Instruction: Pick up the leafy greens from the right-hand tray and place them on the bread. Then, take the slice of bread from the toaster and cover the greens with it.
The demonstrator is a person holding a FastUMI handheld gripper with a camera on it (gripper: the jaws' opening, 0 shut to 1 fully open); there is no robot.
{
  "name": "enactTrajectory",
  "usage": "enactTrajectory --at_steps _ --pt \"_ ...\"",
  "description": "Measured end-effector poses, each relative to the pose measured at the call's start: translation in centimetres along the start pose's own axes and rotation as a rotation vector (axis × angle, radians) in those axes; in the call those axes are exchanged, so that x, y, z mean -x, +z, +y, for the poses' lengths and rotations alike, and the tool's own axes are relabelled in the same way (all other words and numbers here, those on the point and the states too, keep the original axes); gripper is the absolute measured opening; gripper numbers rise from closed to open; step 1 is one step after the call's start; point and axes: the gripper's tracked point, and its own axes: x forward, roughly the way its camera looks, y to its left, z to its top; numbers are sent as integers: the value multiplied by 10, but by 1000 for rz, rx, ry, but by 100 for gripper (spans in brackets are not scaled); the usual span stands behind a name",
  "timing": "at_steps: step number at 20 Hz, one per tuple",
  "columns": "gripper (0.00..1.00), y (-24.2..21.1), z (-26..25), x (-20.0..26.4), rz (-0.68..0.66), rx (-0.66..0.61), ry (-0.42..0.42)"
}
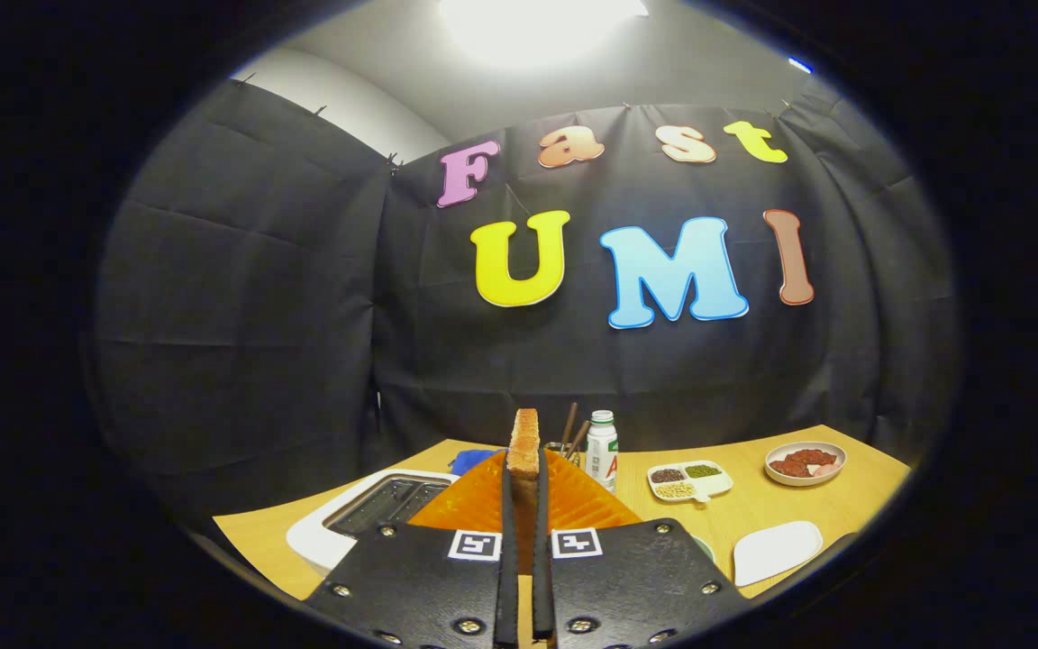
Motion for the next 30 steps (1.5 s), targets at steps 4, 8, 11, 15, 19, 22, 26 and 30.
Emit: enactTrajectory --at_steps 4,8,11,15,19,22,26,30 --pt "6 -22 -27 -2 49 -6 -29" --pt "6 -39 -44 -3 80 -38 -25" --pt "6 -45 -62 -5 102 -51 -42" --pt "6 -56 -74 -12 127 -83 -52" --pt "6 -74 -67 -23 160 -117 -24" --pt "6 -90 -62 -29 171 -113 -29" --pt "6 -108 -55 -34 196 -133 -8" --pt "6 -122 -73 -37 228 -154 -42"
